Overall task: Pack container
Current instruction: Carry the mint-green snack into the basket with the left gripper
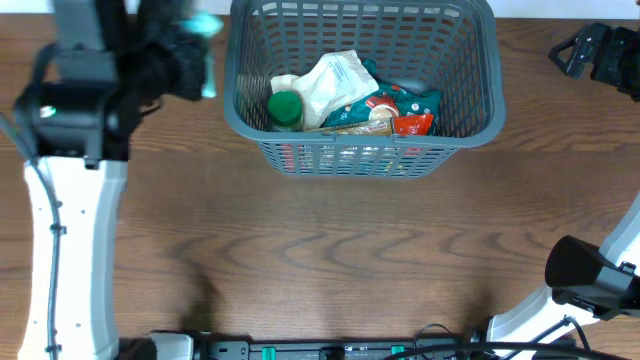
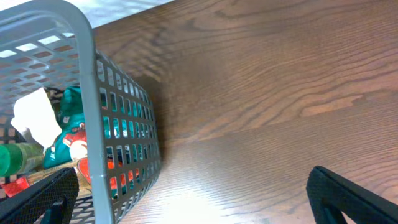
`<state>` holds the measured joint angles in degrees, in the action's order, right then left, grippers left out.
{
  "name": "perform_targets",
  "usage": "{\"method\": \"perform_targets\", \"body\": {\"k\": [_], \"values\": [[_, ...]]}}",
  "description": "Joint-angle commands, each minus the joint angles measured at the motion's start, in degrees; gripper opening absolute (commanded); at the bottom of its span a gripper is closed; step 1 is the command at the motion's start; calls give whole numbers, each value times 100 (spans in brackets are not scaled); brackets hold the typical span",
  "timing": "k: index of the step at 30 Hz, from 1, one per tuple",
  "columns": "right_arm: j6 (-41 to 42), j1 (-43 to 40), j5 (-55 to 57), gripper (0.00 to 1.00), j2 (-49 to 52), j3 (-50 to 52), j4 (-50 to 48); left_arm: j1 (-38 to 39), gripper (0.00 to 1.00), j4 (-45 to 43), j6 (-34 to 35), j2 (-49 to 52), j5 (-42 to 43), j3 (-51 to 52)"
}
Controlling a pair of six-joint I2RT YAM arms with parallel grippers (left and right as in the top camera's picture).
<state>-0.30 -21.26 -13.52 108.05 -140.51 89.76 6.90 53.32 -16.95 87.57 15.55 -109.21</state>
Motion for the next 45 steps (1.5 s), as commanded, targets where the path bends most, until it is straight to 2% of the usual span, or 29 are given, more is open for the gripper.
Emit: {"method": "perform_targets", "body": {"k": [1,7,12,24,25,27,30,32,34,39,42,45], "values": [[-66,109,-44,99,-42,7,26,431,6,-87,-1432,304,-323,-457],[-63,109,-46,99,-42,7,44,1187,6,-833,-2352,754,-323,-649],[-66,109,-44,99,-42,9,50,1471,6,-1327,-2791,1423,-317,-649],[-66,109,-42,99,-42,9,44,1462,8,-1351,-2844,3270,-321,-647],[-66,109,-42,99,-42,7,44,1460,14,-1340,-2844,3386,-321,-647],[-66,109,-42,99,-42,9,44,1460,17,-1327,-2841,3528,-321,-647],[-66,109,-42,99,-42,9,39,1460,37,-1300,-2822,3659,-323,-647],[-66,109,-42,99,-42,9,28,1451,57,-1250,-2822,3681,-326,-636],[-63,109,-42,99,-42,9,28,1412,99,-1200,-2822,3683,-326,-627],[-63,107,-42,99,-42,9,28,1296,98,-898,-2465,3491,-326,-627],[-66,98,-13,99,-42,9,-2,1287,98,-708,-2367,3042,-367,-629],[-63,98,0,99,-42,7,-50,1287,98,-730,-2175,2389,-807,-634]]}}
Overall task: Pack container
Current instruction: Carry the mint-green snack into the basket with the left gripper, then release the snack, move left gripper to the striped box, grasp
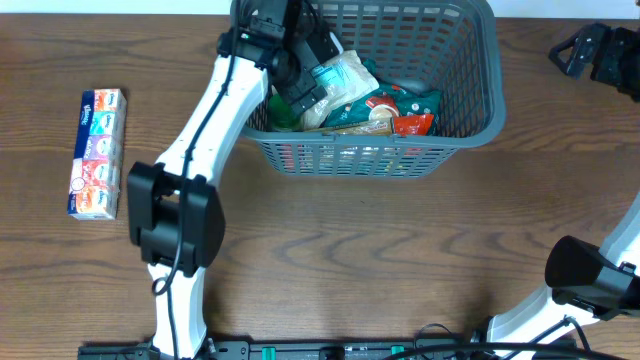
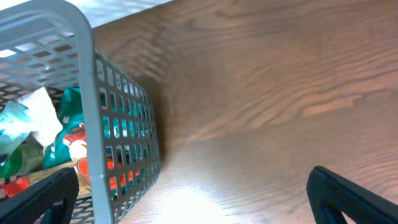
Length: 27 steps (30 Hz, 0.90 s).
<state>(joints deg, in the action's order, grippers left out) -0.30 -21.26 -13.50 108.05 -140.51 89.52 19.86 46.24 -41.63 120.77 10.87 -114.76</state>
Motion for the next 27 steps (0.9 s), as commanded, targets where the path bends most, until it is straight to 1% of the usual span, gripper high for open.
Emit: {"method": "perform_targets", "body": {"k": [1,5,7,9,12,15,16,19,24,27], "values": [[-63,98,-4,99,-42,7,-33,-24,98,-20,378,-1180,-455,-85],[-63,98,-4,99,-42,9,-39,-254,98,55,942,-2135,-758,-87],[-66,98,-4,99,-42,7,-48,-481,98,254,1196,-2538,-756,-87],[-66,98,-4,99,-42,9,-66,-793,98,531,1600,-2909,-761,-87],[-66,103,-4,99,-42,9,-87,-1392,98,896,2387,-3298,-826,-87],[-63,109,-7,99,-42,7,-85,-2223,98,1204,3473,-3526,-901,-87],[-63,109,-7,99,-42,9,-83,-2492,99,1309,3709,-3545,-901,-87],[-63,107,-7,99,-42,7,-98,-3244,99,1687,3851,-3462,-903,-87],[-63,105,-7,99,-42,9,-195,-4304,98,2028,3840,-2809,-901,-85],[-61,109,-7,99,-42,9,-236,-4658,99,1965,3556,-2159,-901,-85]]}}
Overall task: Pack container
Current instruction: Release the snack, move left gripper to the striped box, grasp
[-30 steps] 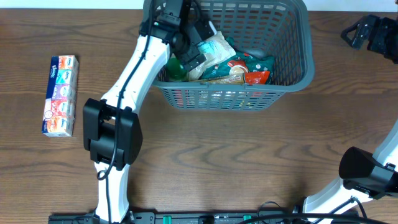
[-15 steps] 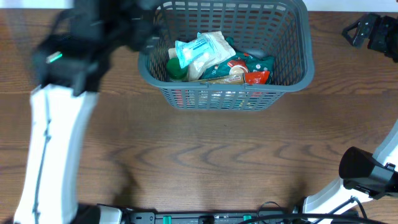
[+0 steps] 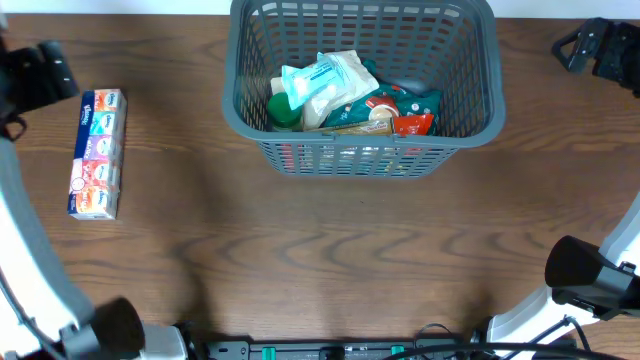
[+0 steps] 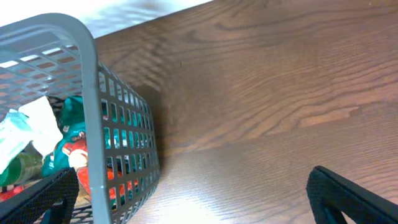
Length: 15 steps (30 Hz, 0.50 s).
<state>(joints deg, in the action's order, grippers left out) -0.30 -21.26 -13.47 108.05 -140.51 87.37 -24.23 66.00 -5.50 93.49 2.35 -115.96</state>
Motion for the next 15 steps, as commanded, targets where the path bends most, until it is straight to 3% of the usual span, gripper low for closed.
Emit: {"method": "perform_targets", "body": {"k": [1,8,15], "values": [[-61,109,-9,99,-42,9,-24,-284,98,-42,-127,699,-48,35],[-61,87,-4,99,-42,7,-184,-304,99,-522,-796,2114,-50,39],[155,87,-4,99,-42,7,-219,-140,98,-697,-2114,3254,-48,39]]}}
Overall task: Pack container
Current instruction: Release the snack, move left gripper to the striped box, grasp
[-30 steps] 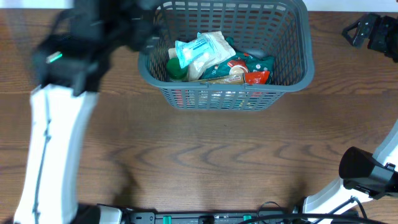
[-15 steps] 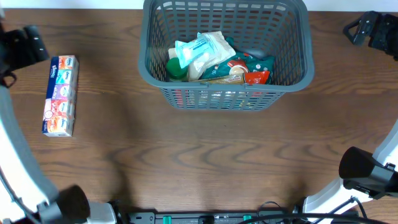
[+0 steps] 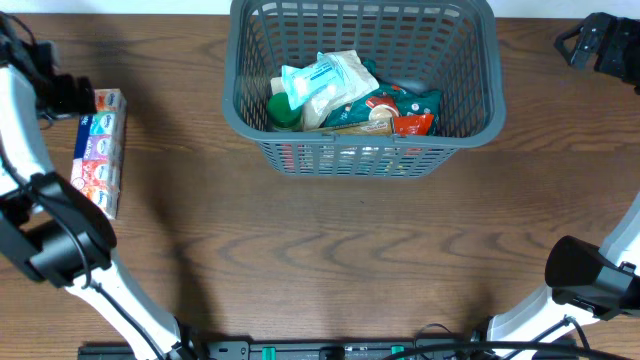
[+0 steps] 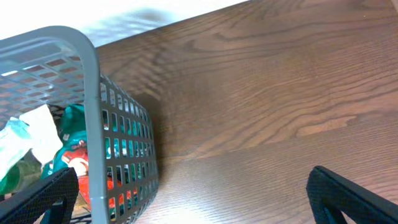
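The grey basket (image 3: pixel 362 152) stands at the back middle of the table. A white and teal wipes pack (image 3: pixel 325 80) lies on top of a green-capped bottle (image 3: pixel 283 108) and snack packets inside it. A colourful tissue pack (image 3: pixel 97 150) lies on the table at the far left. My left gripper (image 3: pixel 72 97) is at that pack's far end; its jaws are too dark to read. My right gripper (image 3: pixel 598 45) hovers at the back right, open and empty (image 4: pixel 193 204). The basket wall (image 4: pixel 93 130) is to its left.
Bare brown wood lies between the basket and the right gripper and across the front of the table. My left arm's white links (image 3: pixel 60 230) run down the left edge. The right arm's base (image 3: pixel 585 275) sits at the front right.
My left gripper has moved from beyond the tissue pack's far left corner to right against its far end. The right gripper has shifted slightly away from the basket.
At first my left arm was over the left of the table with a pale teal item, hiding the tissue pack. Then its gripper was inside the basket with the wipes pack. After that the pack lay in the basket and the arm was back at the left, now at the tissue pack.
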`<state>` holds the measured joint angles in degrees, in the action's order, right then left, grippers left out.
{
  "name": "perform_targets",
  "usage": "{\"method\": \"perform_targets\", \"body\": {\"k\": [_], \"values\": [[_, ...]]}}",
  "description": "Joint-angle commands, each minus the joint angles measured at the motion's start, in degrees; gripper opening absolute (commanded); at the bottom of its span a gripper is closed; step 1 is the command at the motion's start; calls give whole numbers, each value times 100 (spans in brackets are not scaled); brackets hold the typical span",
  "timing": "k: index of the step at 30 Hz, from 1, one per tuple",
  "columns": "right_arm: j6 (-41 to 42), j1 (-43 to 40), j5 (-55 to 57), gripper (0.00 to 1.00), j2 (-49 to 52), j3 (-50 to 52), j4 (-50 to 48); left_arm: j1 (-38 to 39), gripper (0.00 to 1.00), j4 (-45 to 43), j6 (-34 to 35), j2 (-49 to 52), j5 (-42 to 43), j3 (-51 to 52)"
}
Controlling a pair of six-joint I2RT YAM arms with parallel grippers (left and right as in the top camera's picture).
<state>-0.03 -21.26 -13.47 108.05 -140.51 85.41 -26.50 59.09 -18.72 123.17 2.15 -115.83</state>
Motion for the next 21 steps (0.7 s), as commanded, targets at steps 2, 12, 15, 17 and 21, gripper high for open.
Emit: {"method": "perform_targets", "body": {"k": [2,12,15,17,21], "values": [[127,85,-2,99,-42,9,-44,109,98,-44,-852,511,-26,26],[129,87,17,99,-42,9,-48,146,98,-48,-1084,1338,-26,46],[127,87,17,99,-42,9,-39,146,99,-52,-1088,1488,-26,94],[127,87,17,99,-42,9,-35,146,99,-46,-1084,1563,-24,144],[129,87,17,99,-42,9,-35,146,95,-22,-1082,1602,-22,199]]}}
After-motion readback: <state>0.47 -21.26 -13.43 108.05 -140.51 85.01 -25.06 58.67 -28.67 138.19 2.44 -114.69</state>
